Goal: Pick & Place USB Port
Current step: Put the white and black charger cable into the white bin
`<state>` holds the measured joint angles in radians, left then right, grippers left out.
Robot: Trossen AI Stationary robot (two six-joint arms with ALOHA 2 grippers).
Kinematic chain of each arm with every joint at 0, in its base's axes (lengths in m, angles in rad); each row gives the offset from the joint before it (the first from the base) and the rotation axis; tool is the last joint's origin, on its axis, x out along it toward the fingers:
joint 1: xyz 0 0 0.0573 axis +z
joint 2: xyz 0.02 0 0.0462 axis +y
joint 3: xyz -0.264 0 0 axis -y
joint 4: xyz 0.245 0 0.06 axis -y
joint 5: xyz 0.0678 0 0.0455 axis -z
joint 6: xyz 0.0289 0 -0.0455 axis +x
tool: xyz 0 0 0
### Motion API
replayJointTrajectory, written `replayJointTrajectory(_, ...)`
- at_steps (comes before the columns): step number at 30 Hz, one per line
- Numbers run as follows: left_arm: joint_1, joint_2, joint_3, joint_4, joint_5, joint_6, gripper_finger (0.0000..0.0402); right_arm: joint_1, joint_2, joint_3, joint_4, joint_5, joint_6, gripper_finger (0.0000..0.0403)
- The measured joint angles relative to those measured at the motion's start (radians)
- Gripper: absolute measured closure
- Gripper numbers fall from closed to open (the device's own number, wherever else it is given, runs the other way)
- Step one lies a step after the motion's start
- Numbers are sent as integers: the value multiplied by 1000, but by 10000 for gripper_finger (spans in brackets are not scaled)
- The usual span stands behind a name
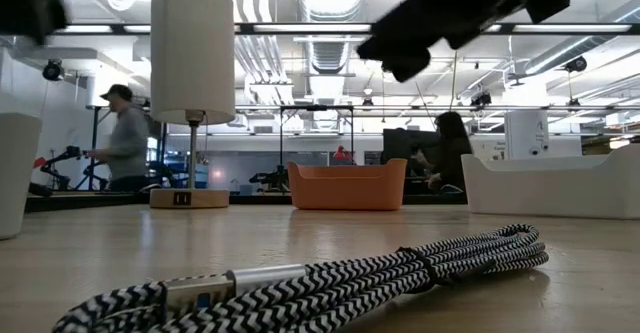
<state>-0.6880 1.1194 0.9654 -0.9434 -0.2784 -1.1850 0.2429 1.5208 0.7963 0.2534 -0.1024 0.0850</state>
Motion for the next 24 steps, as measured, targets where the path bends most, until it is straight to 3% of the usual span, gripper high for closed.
replayJointTrajectory(9,1,0,106,-1,-385,368,355,108,82,-2,-66,-64,53,241)
replayJointTrajectory(16,2,0,95,-1,-421,432,355,161,196,14,-9,-75,150,241)
replayJointTrajectory(24,3,0,93,-1,-421,431,355,203,326,102,-11,-86,147,243)
